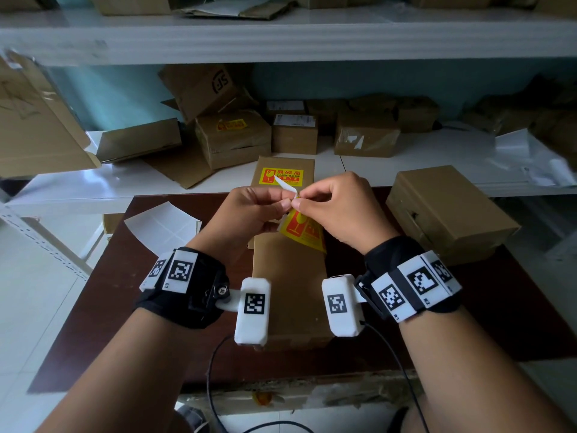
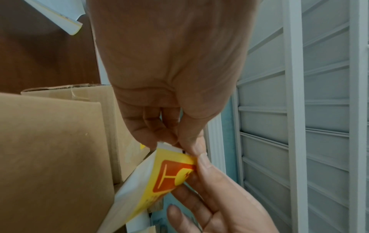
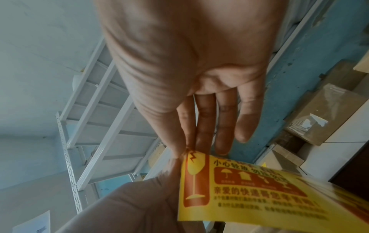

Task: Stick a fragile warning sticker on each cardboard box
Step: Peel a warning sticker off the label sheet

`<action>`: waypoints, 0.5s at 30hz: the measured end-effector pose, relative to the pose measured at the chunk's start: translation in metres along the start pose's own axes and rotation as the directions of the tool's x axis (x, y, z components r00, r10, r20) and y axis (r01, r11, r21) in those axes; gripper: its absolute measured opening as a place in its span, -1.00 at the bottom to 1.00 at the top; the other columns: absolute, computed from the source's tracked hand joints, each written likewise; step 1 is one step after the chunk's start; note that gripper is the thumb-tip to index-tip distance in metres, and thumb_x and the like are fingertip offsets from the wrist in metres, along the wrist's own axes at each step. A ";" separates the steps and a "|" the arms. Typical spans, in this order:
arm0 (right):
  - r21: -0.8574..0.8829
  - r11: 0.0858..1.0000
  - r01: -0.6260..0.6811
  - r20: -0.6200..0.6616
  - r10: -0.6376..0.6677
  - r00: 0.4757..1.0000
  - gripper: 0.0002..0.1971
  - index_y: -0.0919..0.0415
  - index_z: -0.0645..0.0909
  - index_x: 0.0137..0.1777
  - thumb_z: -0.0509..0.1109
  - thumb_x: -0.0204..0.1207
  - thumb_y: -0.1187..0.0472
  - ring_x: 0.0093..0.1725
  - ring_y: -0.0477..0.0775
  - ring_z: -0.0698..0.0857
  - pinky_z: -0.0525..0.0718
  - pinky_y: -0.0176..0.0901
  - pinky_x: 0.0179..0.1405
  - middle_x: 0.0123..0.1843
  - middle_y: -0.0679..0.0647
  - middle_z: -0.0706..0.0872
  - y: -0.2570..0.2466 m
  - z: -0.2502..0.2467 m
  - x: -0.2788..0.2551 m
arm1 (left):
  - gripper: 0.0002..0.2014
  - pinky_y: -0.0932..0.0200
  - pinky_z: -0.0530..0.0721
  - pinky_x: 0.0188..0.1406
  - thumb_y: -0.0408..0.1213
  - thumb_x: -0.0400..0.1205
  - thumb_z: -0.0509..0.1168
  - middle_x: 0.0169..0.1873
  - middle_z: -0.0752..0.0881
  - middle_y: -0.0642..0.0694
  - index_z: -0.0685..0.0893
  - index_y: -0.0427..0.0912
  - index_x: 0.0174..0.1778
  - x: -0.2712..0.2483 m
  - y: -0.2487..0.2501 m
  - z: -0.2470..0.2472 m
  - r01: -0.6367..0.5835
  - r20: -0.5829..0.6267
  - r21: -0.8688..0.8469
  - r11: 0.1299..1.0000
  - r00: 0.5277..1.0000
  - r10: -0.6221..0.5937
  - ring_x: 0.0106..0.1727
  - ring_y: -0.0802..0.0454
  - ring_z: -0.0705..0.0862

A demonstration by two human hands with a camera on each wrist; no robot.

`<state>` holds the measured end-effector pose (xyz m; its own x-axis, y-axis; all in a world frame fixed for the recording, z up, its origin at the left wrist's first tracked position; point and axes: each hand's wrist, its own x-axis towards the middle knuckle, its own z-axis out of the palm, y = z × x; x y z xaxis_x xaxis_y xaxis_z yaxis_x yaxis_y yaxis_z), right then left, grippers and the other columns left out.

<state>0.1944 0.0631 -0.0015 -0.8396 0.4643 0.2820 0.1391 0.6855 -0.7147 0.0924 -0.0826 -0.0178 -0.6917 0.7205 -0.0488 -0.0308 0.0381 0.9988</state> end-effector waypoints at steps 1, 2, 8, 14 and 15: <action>0.000 1.000 -0.002 -0.006 0.002 1.000 -0.83 0.00 0.87 -0.02 0.56 0.48 -0.02 -0.14 -0.22 0.77 0.76 -0.22 -0.11 -0.15 -0.15 0.85 0.000 0.000 0.000 | -0.84 -0.36 0.60 0.32 -0.41 0.66 0.35 0.03 0.81 -0.40 0.82 -0.29 0.07 0.000 0.000 0.000 -0.002 0.002 0.005 1.000 1.000 0.002 0.05 -0.26 0.76; -0.001 1.000 -0.003 -0.009 0.003 1.000 -0.84 0.00 0.87 -0.04 0.56 0.48 -0.02 -0.14 -0.23 0.76 0.74 -0.23 -0.13 -0.16 -0.16 0.84 0.000 0.000 0.000 | -0.83 -0.37 0.59 0.33 -0.41 0.66 0.35 0.05 0.80 -0.42 0.81 -0.31 0.09 -0.001 0.001 0.001 -0.005 0.005 0.013 1.000 1.000 0.005 0.06 -0.27 0.76; -0.012 1.000 -0.003 0.007 0.003 1.000 -0.86 -0.03 0.87 -0.07 0.49 0.56 0.01 -0.13 -0.24 0.74 0.70 -0.29 -0.14 -0.18 -0.20 0.82 -0.001 -0.002 -0.001 | -0.81 -0.46 0.55 0.38 -0.39 0.66 0.37 0.07 0.79 -0.44 0.80 -0.34 0.13 0.000 0.002 0.000 -0.001 0.010 0.058 0.998 1.000 0.001 0.15 -0.40 0.73; 0.002 1.000 -0.006 0.033 0.006 0.999 -0.86 -0.05 0.86 -0.10 0.46 0.57 0.02 -0.10 -0.23 0.74 0.66 -0.30 -0.13 -0.14 -0.18 0.82 0.000 -0.001 0.000 | -0.85 -0.27 0.64 0.27 -0.42 0.68 0.33 -0.05 0.80 -0.36 0.78 -0.33 0.09 0.002 0.002 0.000 0.038 0.006 0.070 0.997 0.999 -0.039 -0.02 -0.23 0.75; 0.009 1.000 -0.008 0.036 0.007 0.999 -0.86 -0.05 0.86 -0.10 0.46 0.57 0.03 -0.08 -0.23 0.74 0.66 -0.30 -0.12 -0.13 -0.18 0.82 0.001 0.000 0.000 | -0.87 -0.23 0.66 0.22 -0.43 0.68 0.33 -0.10 0.80 -0.30 0.79 -0.27 0.02 0.002 0.001 0.000 0.043 0.008 0.066 0.997 0.999 -0.044 -0.06 -0.18 0.75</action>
<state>0.1943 0.0640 -0.0017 -0.8568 0.4489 0.2535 0.1406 0.6765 -0.7229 0.0910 -0.0809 -0.0168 -0.6836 0.7240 -0.0924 -0.0129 0.1146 0.9933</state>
